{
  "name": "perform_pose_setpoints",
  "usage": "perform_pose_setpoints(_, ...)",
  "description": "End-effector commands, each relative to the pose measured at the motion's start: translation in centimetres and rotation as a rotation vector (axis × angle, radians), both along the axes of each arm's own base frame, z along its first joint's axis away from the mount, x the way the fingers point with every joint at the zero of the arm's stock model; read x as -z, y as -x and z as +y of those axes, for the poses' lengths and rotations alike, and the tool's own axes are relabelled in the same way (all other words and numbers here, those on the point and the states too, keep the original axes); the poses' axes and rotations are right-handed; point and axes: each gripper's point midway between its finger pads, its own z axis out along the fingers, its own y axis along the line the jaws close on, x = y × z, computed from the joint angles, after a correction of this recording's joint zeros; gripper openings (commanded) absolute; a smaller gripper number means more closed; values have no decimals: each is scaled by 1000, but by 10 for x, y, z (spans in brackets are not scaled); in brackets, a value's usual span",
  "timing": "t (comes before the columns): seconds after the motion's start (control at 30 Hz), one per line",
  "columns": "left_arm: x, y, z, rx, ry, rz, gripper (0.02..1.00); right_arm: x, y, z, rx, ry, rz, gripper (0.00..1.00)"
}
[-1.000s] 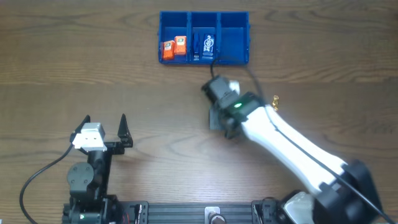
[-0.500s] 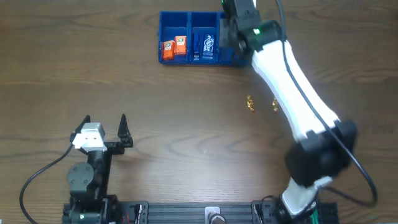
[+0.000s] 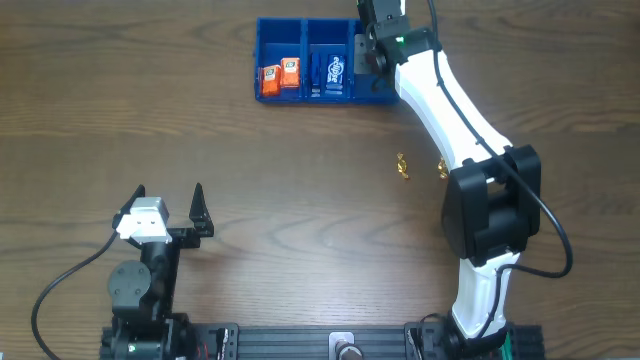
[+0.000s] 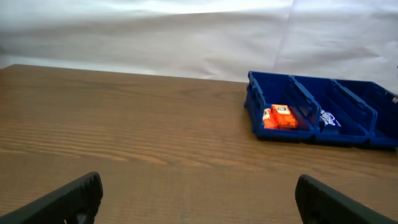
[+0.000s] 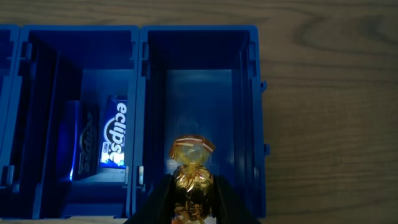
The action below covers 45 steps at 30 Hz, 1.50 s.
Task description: Sort Candies Into Trays
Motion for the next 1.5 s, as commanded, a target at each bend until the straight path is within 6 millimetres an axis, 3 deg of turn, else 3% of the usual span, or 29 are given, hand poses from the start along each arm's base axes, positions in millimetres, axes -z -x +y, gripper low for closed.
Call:
perform_pose_setpoints(0.03,16,1,-1,11,-10,50,998,-4,-7,-3,-3,5,-16,312)
perform_pose_setpoints(0.13,16,1,-1,11,-10,51,998,-4,-8,-3,-3,5,-18,632)
perform_pose_setpoints(0.2,16,1,-1,11,-10,51,998,-5,-8,-3,-3,10,-22,700)
perform_pose_setpoints(0.33,16,1,-1,11,-10,51,998,-15,-1,-10,1,47,-50,695)
perform_pose_setpoints(0.5,16,1,-1,11,-10,51,996,-31,45,-24,-7,26,-87,687)
perform_pose_setpoints(0.63,16,1,-1,11,-10,51,998,-8,100,-35,-41,-31,-9,678)
perform_pose_setpoints(0.83,16,1,-1,11,-10,51,996,69,152,-47,-49,-74,212,665)
perform_pose_setpoints(1.17,16,1,-1,11,-10,51,998,131,163,-50,-27,-43,365,647)
perform_pose_setpoints(1.5,16,1,-1,11,-10,51,998,140,173,-53,-19,-22,413,610)
